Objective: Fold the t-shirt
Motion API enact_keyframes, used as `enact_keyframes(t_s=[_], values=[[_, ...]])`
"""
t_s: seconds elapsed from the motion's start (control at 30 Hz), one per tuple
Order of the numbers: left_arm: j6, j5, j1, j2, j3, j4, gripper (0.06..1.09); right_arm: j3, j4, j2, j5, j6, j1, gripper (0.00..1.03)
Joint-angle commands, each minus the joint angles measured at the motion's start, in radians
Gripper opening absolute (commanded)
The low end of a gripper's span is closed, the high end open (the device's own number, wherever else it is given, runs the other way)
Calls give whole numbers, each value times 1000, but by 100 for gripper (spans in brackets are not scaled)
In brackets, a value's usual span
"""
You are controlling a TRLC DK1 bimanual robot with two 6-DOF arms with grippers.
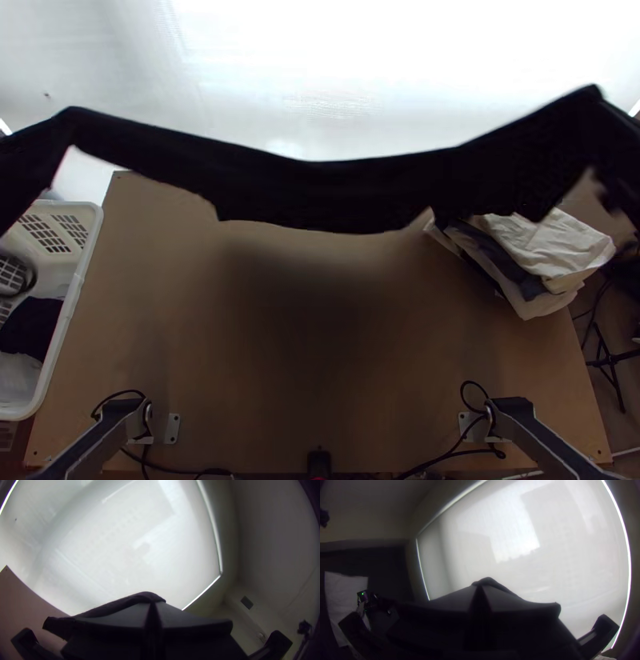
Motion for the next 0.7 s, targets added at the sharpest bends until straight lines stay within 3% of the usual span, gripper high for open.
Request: enact_keyframes(t_s=[0.0,0.1,0.47,0.67], values=[[-48,4,13,-240,-84,122,9,39,-12,-189,-34,95,1,3],[-51,4,15,-249,-69,133,9,84,-26,-210,-40,146,7,3],[-51,3,15,-293,-78,166,9,140,-115,-239,-55,103,-13,3],[-53,13,15,-292,-199,50,9,-47,-235,-177,-108,133,-7,3]])
